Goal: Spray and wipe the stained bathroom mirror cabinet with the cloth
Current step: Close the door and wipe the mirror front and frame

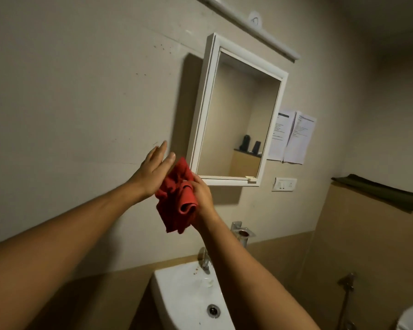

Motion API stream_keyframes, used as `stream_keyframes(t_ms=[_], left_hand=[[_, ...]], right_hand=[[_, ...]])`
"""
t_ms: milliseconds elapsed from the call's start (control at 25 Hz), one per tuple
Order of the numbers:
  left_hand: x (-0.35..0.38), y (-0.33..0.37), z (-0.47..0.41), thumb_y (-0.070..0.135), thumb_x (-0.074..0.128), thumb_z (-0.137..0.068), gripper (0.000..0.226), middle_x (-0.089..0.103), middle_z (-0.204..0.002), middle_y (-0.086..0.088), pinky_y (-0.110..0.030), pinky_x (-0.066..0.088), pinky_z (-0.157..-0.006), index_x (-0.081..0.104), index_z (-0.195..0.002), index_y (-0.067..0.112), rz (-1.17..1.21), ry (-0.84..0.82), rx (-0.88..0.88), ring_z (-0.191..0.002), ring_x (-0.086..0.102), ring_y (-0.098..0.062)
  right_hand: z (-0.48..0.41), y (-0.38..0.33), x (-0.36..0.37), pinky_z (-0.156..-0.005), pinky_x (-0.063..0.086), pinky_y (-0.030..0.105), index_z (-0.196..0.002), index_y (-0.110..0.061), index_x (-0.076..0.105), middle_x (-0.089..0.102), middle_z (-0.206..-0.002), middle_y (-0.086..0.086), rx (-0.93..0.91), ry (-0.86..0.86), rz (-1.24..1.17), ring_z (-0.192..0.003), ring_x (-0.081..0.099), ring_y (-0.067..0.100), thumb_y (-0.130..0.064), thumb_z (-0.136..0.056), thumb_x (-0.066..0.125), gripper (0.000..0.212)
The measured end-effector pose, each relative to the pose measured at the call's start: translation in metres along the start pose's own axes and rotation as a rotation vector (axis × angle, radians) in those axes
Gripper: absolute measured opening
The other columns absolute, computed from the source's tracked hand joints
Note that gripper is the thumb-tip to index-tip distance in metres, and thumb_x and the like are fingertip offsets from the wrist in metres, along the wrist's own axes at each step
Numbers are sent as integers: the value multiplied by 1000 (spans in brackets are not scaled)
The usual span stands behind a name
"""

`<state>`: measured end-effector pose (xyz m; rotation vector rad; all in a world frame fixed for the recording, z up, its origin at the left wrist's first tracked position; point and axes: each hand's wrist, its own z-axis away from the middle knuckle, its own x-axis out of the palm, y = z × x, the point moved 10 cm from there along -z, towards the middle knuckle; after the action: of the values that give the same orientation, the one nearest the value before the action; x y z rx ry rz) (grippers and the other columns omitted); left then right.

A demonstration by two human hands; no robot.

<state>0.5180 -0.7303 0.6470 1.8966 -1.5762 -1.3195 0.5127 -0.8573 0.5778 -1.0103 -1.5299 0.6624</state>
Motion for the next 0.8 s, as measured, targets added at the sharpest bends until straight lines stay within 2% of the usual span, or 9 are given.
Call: stream_keyframes(t_ms=[80, 120, 200, 280, 400, 480, 600, 680, 800], left_hand=[[-15, -6, 37, 64, 42, -101, 81, 14, -172, 0, -47, 20, -123, 0, -164, 35, 92, 34, -150, -157, 20, -23], [-16, -15, 60, 70, 50, -95, 91, 27, -168, -2, -50, 27, -122, 4, -165, 34, 204, 15, -265, -152, 31, -25], [-2, -27, 110, 80, 61, -78, 94, 61, -145, -2, -56, 41, -112, 37, -155, 32, 430, -110, -455, -133, 56, -26], [6, -29, 146, 75, 66, -78, 71, 76, -120, -2, -55, 49, -104, 65, -132, 29, 539, -196, -483, -117, 68, -25], [-45, -45, 175, 57, 65, -94, 45, 80, -106, -2, -42, 56, -93, 72, -119, 20, 578, 113, -471, -103, 75, -22], [-80, -56, 194, 56, 63, -96, 41, 80, -99, 2, -34, 55, -81, 73, -112, 19, 540, 236, -478, -93, 77, -18], [-117, -78, 232, 59, 64, -94, 39, 80, -96, 6, -34, 54, -76, 72, -112, 25, 501, 315, -499, -84, 78, -12], [-128, -97, 259, 61, 63, -94, 38, 80, -96, 4, -37, 55, -79, 77, -105, 27, 504, 320, -547, -85, 78, -13], [-144, -124, 300, 52, 60, -99, 37, 80, -102, -4, -44, 57, -95, 78, -110, 21, 553, 373, -648, -97, 77, -23]], right_hand=[[32, 3, 14, -117, 41, 52, -132, -19, 69, 65, -129, 14, 114, -82, -103, -99, 67, 25, -24, -98, 63, 35], [44, 2, 19, -114, 46, 47, -129, -12, 72, 65, -128, 12, 120, -89, -103, -98, 69, 21, -30, -105, 52, 35], [67, 2, 30, -85, 65, 42, -104, -12, 83, 70, -112, 18, 117, -75, -149, -87, 77, 24, -24, -111, 40, 45], [90, 11, 56, -68, 65, 42, -94, -8, 83, 75, -98, 21, 141, -119, -167, -80, 79, 31, -18, -107, 47, 40], [118, 40, 86, -92, 60, 46, -127, -1, 71, 70, -120, 23, 258, -147, -45, -100, 73, 35, -30, -106, 50, 41], [130, 52, 85, -87, 58, 42, -133, -12, 66, 69, -127, 13, 255, -122, 194, -105, 70, 29, -46, -107, 49, 46], [160, 50, 100, -83, 60, 36, -135, -30, 56, 62, -130, -5, -169, -96, 838, -106, 65, 10, -68, -98, 52, 54], [190, 77, 146, -80, 60, 28, -128, -39, 59, 64, -117, -20, -409, -255, 1035, -97, 66, 1, -79, -90, 54, 56], [205, 145, 182, -84, 63, 37, -114, -31, 66, 71, -103, -16, -254, -396, 933, -93, 72, 8, -51, -97, 66, 27]])
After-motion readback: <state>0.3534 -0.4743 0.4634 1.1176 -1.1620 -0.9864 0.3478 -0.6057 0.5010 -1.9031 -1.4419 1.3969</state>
